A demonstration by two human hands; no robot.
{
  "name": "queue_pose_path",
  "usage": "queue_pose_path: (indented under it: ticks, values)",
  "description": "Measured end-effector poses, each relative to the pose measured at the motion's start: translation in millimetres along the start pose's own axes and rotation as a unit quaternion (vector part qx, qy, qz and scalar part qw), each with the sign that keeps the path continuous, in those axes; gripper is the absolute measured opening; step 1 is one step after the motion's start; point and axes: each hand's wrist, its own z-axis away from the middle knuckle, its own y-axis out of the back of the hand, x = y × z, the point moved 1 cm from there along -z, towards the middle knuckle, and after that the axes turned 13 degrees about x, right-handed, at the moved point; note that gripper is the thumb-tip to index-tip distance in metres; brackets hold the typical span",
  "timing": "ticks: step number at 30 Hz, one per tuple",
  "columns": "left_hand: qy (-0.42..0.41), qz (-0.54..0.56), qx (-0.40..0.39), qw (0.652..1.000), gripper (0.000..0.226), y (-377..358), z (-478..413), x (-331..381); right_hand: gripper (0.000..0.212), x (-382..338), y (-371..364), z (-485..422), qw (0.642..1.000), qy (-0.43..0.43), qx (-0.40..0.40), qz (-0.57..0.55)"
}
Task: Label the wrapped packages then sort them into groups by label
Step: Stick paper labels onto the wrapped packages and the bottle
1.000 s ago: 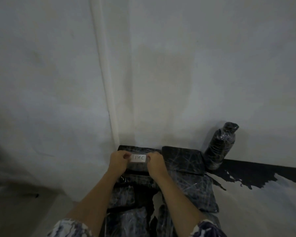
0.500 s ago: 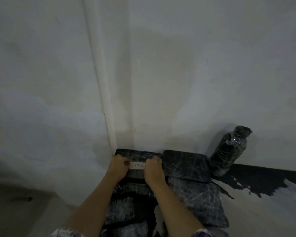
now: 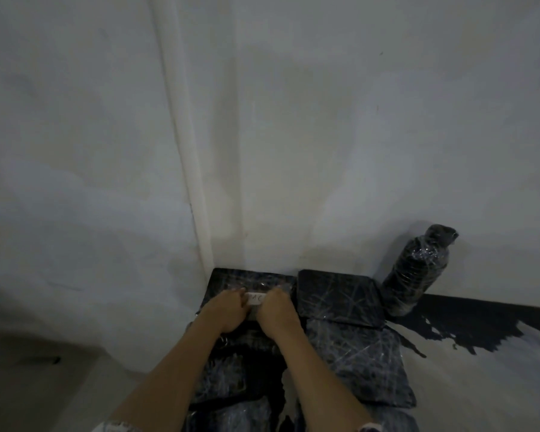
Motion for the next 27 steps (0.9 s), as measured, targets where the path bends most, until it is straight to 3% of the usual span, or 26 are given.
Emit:
queue_pose_path:
  ticks: [9, 17, 23, 27]
  values:
    - [0.101, 0.030, 0.018, 0.994, 0.057, -4.0, -7.3, -3.4, 0.039, 6.6, -1.4, 5.7, 1.000, -0.004, -0.009, 0.011]
    - [0.023, -0.060, -0.010, 0.998, 0.072, -5.4, -5.0, -6.1, 0.052, 10.0, -9.1, 5.3, 0.997, 0.029, -0.034, 0.065]
    - [0.041, -0.055, -0.044, 0.997, 0.076, -6.4, -3.8, -9.3, 0.069, 8.8, -7.7, -2.2, 0.990, 0.000, -0.079, 0.114]
    - [0.071, -0.005, -0.022, 0.997, 0.078, -7.5, -5.3, -7.9, 0.064, 4.5, -7.2, -3.6, 0.993, -0.003, -0.063, 0.104]
